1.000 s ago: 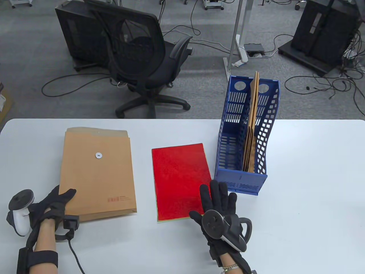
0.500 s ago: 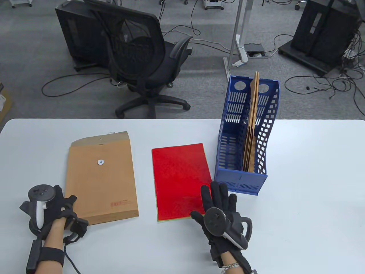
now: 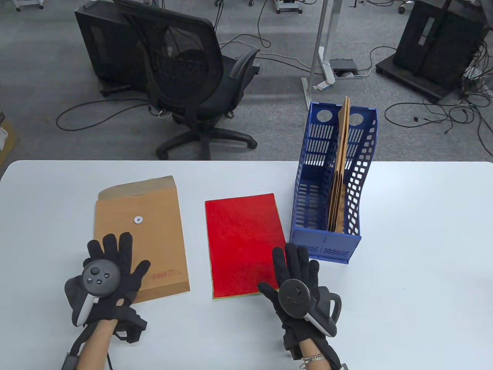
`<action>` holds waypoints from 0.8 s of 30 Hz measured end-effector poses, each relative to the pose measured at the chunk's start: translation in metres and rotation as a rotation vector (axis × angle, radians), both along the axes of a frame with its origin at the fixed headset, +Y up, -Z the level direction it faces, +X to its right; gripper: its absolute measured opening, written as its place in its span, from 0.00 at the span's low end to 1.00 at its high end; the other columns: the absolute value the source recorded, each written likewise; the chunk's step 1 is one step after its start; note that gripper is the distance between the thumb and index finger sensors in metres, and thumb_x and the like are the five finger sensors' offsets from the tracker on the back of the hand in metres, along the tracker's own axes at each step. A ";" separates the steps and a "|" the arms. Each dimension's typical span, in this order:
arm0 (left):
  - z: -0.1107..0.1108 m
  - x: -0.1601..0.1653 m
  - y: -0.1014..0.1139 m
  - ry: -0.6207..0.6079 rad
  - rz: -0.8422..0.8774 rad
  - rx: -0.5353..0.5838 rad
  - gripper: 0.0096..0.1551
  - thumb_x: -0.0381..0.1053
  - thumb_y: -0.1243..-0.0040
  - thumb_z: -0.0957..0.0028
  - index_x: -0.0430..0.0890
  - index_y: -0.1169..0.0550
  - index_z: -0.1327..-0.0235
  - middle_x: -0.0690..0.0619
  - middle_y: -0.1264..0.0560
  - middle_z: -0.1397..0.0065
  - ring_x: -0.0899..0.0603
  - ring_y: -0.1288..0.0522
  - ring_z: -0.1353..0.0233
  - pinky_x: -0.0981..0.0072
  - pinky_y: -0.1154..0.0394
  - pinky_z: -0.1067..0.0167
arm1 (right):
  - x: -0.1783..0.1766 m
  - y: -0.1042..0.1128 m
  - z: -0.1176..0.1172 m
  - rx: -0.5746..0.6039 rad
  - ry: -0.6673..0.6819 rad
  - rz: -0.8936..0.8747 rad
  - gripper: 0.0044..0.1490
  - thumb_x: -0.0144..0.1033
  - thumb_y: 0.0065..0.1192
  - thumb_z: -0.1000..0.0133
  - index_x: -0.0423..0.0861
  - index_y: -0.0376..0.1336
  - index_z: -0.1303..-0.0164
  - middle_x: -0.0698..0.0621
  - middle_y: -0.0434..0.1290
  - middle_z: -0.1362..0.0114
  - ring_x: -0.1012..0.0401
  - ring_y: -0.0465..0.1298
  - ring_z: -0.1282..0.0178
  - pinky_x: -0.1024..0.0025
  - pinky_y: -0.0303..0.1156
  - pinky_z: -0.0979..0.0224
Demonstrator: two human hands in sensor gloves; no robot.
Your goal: Pull cardstock from document pouches and stack
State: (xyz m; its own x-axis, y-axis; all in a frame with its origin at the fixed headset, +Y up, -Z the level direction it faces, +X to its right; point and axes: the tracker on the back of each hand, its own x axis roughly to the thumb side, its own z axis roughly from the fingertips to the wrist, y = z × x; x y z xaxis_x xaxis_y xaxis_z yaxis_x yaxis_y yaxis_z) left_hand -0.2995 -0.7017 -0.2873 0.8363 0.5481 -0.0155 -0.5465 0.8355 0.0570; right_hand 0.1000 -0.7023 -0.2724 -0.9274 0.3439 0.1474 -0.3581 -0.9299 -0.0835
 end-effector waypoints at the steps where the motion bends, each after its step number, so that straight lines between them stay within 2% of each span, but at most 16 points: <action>1: 0.005 0.011 0.001 -0.048 0.004 -0.004 0.47 0.66 0.50 0.45 0.61 0.57 0.20 0.50 0.65 0.12 0.41 0.78 0.21 0.40 0.72 0.30 | 0.002 0.004 -0.001 0.011 -0.010 -0.022 0.53 0.62 0.46 0.41 0.56 0.30 0.14 0.50 0.30 0.11 0.50 0.27 0.15 0.45 0.30 0.17; 4: 0.017 0.034 -0.009 -0.154 -0.006 -0.044 0.46 0.66 0.50 0.44 0.61 0.58 0.20 0.50 0.64 0.12 0.41 0.77 0.21 0.40 0.72 0.30 | 0.011 0.026 -0.005 0.071 -0.060 -0.083 0.53 0.64 0.45 0.41 0.59 0.27 0.14 0.52 0.28 0.11 0.52 0.26 0.14 0.47 0.30 0.15; 6: 0.022 0.042 -0.018 -0.171 -0.020 -0.036 0.46 0.66 0.50 0.45 0.61 0.57 0.20 0.50 0.63 0.12 0.41 0.77 0.20 0.40 0.72 0.30 | 0.018 0.045 -0.009 0.118 -0.086 -0.118 0.54 0.65 0.44 0.40 0.60 0.25 0.15 0.53 0.26 0.11 0.53 0.25 0.14 0.49 0.29 0.14; 8: 0.024 0.047 -0.029 -0.176 -0.040 -0.045 0.46 0.66 0.50 0.45 0.61 0.56 0.20 0.49 0.62 0.12 0.40 0.76 0.20 0.40 0.71 0.30 | 0.028 0.072 -0.015 0.221 -0.170 -0.130 0.54 0.64 0.45 0.40 0.60 0.24 0.16 0.53 0.25 0.11 0.53 0.25 0.14 0.50 0.29 0.14; 11: 0.023 0.051 -0.033 -0.212 -0.025 -0.063 0.45 0.66 0.50 0.45 0.61 0.55 0.20 0.49 0.62 0.12 0.40 0.76 0.20 0.40 0.71 0.30 | 0.042 0.107 -0.026 0.330 -0.298 -0.102 0.54 0.62 0.44 0.38 0.57 0.23 0.16 0.51 0.25 0.12 0.51 0.26 0.15 0.51 0.31 0.15; 15: 0.026 0.056 -0.034 -0.229 -0.041 -0.050 0.45 0.66 0.50 0.45 0.61 0.55 0.20 0.49 0.61 0.12 0.40 0.75 0.20 0.40 0.70 0.30 | 0.060 0.151 -0.051 0.462 -0.388 -0.098 0.52 0.59 0.48 0.39 0.54 0.31 0.14 0.50 0.32 0.12 0.49 0.32 0.15 0.50 0.36 0.15; 19: 0.025 0.057 -0.036 -0.236 -0.052 -0.069 0.44 0.66 0.50 0.45 0.60 0.54 0.20 0.48 0.59 0.12 0.40 0.74 0.20 0.40 0.70 0.30 | 0.069 0.173 -0.074 0.422 -0.457 -0.069 0.50 0.58 0.51 0.40 0.52 0.37 0.13 0.48 0.37 0.11 0.48 0.36 0.14 0.49 0.40 0.16; 24: 0.025 0.056 -0.037 -0.235 -0.041 -0.069 0.44 0.66 0.50 0.45 0.60 0.53 0.20 0.48 0.58 0.12 0.40 0.74 0.20 0.40 0.69 0.30 | 0.071 0.171 -0.098 0.272 -0.486 -0.060 0.47 0.59 0.52 0.40 0.49 0.47 0.13 0.47 0.42 0.11 0.48 0.40 0.14 0.48 0.42 0.16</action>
State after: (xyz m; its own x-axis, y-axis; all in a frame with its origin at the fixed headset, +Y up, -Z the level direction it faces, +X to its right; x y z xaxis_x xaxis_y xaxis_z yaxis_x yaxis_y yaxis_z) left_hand -0.2433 -0.7387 -0.2619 0.8430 0.5178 0.1460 -0.5034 0.8549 -0.1252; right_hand 0.1707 -0.5308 -0.3703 -0.8908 0.4072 -0.2017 -0.2698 -0.8310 -0.4864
